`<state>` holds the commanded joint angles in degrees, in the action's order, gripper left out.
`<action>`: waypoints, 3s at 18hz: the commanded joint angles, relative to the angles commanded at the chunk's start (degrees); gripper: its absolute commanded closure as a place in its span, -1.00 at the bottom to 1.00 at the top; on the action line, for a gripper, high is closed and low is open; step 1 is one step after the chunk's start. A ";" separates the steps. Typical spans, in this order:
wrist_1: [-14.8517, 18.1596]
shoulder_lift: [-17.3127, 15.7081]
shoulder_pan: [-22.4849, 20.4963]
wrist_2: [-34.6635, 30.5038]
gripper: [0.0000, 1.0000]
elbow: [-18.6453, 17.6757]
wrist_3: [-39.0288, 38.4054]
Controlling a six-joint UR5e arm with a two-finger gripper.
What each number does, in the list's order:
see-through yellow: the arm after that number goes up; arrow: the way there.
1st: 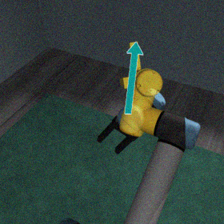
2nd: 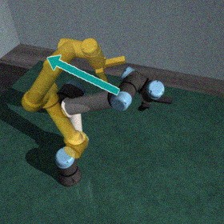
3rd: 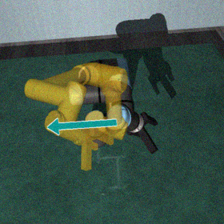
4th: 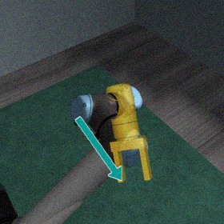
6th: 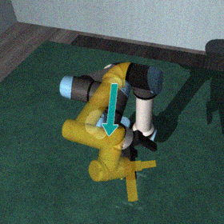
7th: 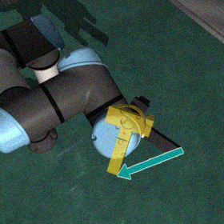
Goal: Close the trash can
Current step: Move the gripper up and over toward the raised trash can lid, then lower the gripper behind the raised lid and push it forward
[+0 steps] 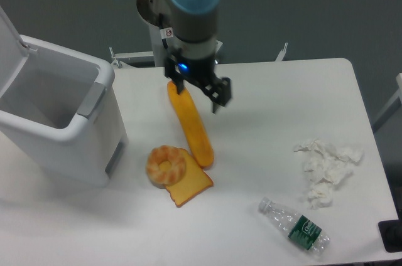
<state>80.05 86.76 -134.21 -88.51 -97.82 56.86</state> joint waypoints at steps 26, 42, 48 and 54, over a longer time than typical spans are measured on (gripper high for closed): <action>8.63 -9.59 17.14 24.78 -1.00 0.97 -18.53; -4.20 -9.24 19.34 28.04 -1.00 1.05 -33.75; -5.52 -8.98 18.99 25.50 -1.00 1.67 -35.32; -5.52 -9.06 17.06 23.91 -1.00 2.37 -36.91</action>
<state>74.53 77.70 -117.15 -64.60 -95.45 19.95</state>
